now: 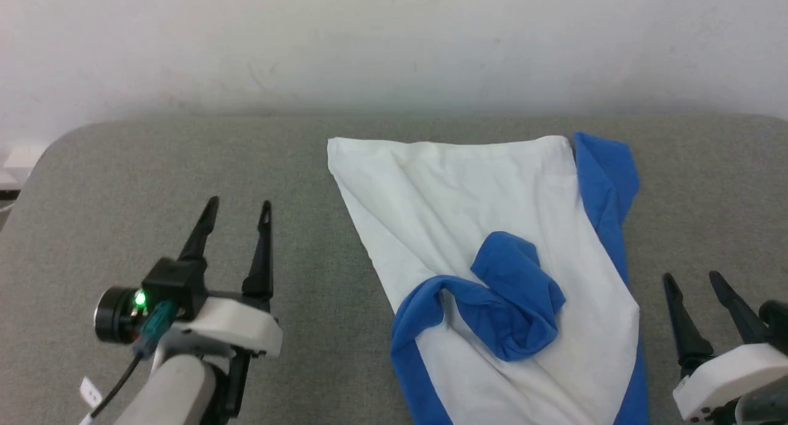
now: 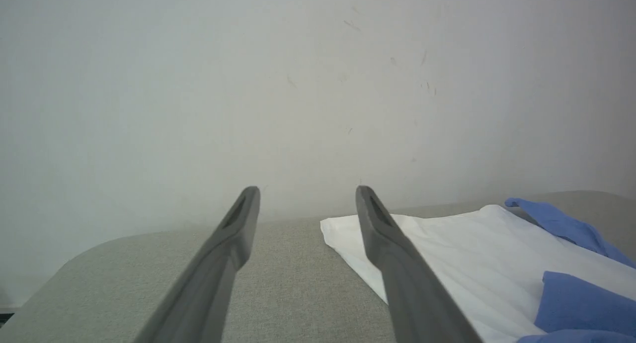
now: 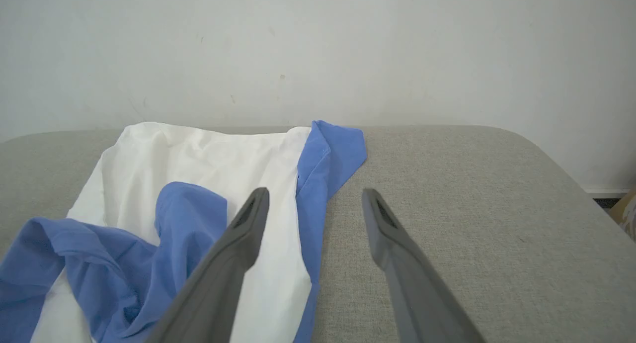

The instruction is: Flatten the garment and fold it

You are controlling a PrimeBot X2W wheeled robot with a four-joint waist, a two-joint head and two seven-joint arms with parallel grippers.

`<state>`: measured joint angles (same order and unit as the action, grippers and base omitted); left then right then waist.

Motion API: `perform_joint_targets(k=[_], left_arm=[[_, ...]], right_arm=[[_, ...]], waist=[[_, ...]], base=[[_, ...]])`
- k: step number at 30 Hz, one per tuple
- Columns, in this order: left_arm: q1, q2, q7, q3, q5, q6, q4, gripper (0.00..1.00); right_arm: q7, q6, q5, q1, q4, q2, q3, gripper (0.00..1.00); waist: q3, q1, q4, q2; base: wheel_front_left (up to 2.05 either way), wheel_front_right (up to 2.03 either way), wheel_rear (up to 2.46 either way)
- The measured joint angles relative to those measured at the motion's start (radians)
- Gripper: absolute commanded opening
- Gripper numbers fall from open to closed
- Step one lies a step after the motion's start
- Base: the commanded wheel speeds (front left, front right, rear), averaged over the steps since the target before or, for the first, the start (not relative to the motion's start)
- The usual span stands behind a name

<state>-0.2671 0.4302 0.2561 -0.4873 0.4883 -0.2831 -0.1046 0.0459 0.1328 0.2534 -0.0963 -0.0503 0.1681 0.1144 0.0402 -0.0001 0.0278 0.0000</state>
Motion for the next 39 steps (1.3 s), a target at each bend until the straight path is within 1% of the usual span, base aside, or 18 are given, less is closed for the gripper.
perform_joint_targets(k=[2, 4, 7, 11, 14, 17, 22, 27, 32, 37, 38, 39], left_arm=[[0.052, -0.006, 0.001, 0.045, -0.029, -0.01, 0.053, 1.0], [0.106, -0.019, 0.001, 0.081, -0.066, -0.01, 0.091, 1.0], [0.17, -0.059, 0.001, 0.129, -0.1, -0.006, 0.122, 1.0], [0.199, -0.124, 0.001, 0.157, -0.144, 0.038, 0.131, 1.0], [0.198, -0.168, 0.001, 0.167, -0.173, 0.082, 0.126, 1.0], [0.193, -0.211, 0.001, 0.178, -0.198, 0.113, 0.116, 1.0], [0.171, -0.267, 0.001, 0.207, -0.234, 0.162, 0.096, 1.0], [0.158, -0.305, 0.001, 0.238, -0.265, 0.204, 0.087, 1.0], [0.156, -0.33, 0.001, 0.264, -0.291, 0.231, 0.087, 1.0], [0.152, -0.349, 0.001, 0.283, -0.31, 0.248, 0.085, 1.0], [0.152, -0.351, 0.001, 0.287, -0.313, 0.249, 0.084, 1.0], [0.152, -0.354, 0.001, 0.291, -0.314, 0.255, 0.083, 1.0]], right_arm=[[0.03, 0.0, -0.005, 0.013, 0.016, 0.01, 0.003, 1.0], [0.063, 0.0, 0.0, 0.046, 0.038, 0.027, 0.007, 1.0], [0.126, 0.0, 0.014, 0.123, 0.083, 0.076, 0.008, 1.0], [0.233, 0.0, 0.055, 0.256, 0.182, 0.167, -0.002, 1.0], [0.306, 0.0, 0.098, 0.366, 0.272, 0.223, -0.01, 1.0], [0.357, 0.0, 0.108, 0.467, 0.366, 0.282, -0.025, 1.0], [0.384, 0.0, 0.107, 0.613, 0.525, 0.346, -0.042, 1.0], [0.387, 0.0, 0.091, 0.708, 0.671, 0.375, -0.059, 1.0], [0.383, 0.0, 0.078, 0.766, 0.766, 0.396, -0.078, 1.0], [0.355, 0.0, 0.054, 0.814, 0.825, 0.425, -0.102, 1.0], [0.349, 0.0, 0.054, 0.822, 0.835, 0.429, -0.108, 0.72], [0.347, 0.0, 0.056, 0.829, 0.843, 0.43, -0.114, 0.06]], waist=[[0.011, 0.0001, 0.008, 0.0], [0.026, 0.0001, 0.016, 0.0], [0.05, 0.0001, 0.031, 0.0], [0.091, 0.0002, 0.057, 0.0], [0.125, 0.0002, 0.082, 0.0], [0.16, 0.0003, 0.109, 0.0], [0.219, 0.0003, 0.158, 0.0], [0.272, 0.0004, 0.204, 0.0], [0.318, 0.0004, 0.241, 0.0], [0.355, 0.0003, 0.266, 0.0], [0.36, 0.0002, 0.269, 0.0], [0.365, 0.0001, 0.272, 0.0]], base=[[0.0, 0.0, 0.0], [0.0, 0.0, 0.0], [0.0, 0.0, 0.0], [0.0, 0.0, 0.0], [0.0, 0.0, 0.0], [0.0, 0.0, 0.0], [0.0, 0.0, 0.0], [0.0, 0.0, 0.0], [0.0, 0.0, 0.0], [0.0, 0.0, 0.0], [0.0, 0.0, 0.0], [0.0, 0.0, 0.0]])
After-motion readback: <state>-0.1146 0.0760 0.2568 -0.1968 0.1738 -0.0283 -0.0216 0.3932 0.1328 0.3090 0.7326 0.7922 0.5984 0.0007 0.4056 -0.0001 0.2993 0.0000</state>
